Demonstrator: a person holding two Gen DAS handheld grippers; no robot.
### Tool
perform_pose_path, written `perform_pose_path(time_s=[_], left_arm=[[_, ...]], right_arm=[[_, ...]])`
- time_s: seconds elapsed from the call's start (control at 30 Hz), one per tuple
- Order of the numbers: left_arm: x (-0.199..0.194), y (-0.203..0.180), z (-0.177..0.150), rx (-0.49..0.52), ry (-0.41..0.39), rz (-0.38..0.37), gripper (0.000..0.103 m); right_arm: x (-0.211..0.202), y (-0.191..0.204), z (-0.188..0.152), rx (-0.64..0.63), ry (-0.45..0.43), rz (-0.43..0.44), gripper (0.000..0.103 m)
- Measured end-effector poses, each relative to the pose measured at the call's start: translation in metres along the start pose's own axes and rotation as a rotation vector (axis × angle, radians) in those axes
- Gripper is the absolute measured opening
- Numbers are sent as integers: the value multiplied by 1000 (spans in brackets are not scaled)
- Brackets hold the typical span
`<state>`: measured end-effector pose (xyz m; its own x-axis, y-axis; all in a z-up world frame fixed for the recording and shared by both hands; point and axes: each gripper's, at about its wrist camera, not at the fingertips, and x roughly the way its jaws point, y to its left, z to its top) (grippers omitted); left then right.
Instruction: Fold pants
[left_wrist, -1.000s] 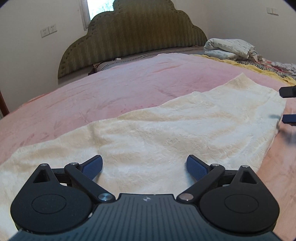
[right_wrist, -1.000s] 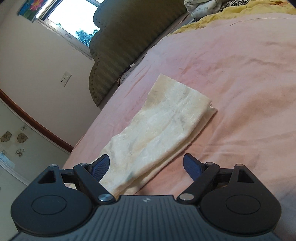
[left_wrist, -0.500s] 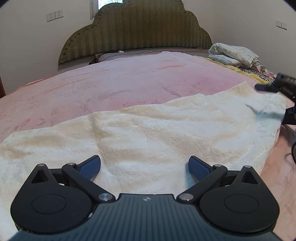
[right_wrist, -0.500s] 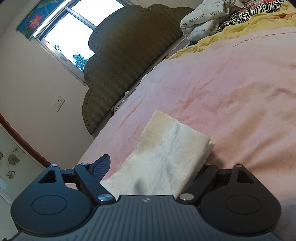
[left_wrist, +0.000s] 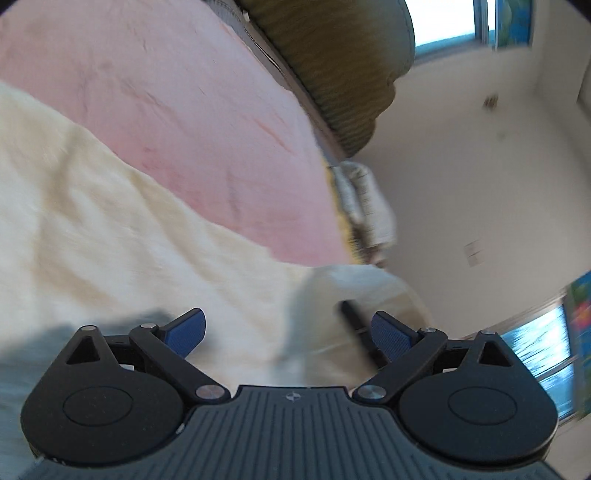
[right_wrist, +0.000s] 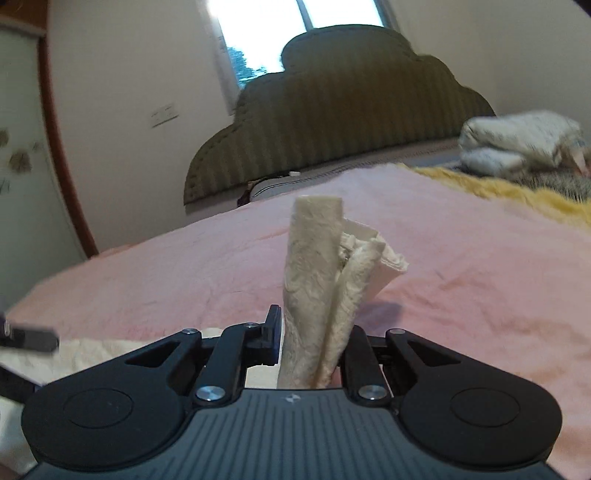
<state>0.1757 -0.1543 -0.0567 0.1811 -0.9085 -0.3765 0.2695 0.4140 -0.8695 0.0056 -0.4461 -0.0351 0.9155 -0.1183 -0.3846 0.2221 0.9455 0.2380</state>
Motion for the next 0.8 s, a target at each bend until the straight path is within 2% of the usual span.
perform_pose_path(time_s=[0.03,0.17,0.3,0.37,0.43,0.47,0.5,0.53,0.57,0.63,0.7,0.8], left_arm=[[2,0,2,-28,4,-39,103],[18,4,8,-126,12,-133,103],[32,21,11,-241,10,-153,103],[36,25,11,-250,20,-127,102],[35,26,10,-241,21,-103,97],[33,29,10,-238,18,-97,92],[33,29,10,-233,17,-90,78],[31,30,11,-223,19,-77,57],[30,29,12,-201,15,-53,46],[23,26,13,-140,-12,-4,18],[12,17,13,-31,-55,44,14],[-16,-6,8,202,-132,137,6]], right_arm=[[0,15,0,-74,0,2,14],[-2,70,-10,-328,-4,29,14],[-7,108,-27,-485,-26,73,14],[-9,120,-35,-548,-33,81,14],[-10,126,-42,-582,-30,90,14],[-11,127,-44,-591,-29,95,14],[-11,129,-46,-598,-31,96,14],[-12,129,-47,-604,-32,96,14],[-12,130,-47,-606,-31,97,14],[-13,130,-48,-598,-25,98,14],[-14,131,-46,-588,-20,101,14],[-15,140,-43,-559,-16,132,14]])
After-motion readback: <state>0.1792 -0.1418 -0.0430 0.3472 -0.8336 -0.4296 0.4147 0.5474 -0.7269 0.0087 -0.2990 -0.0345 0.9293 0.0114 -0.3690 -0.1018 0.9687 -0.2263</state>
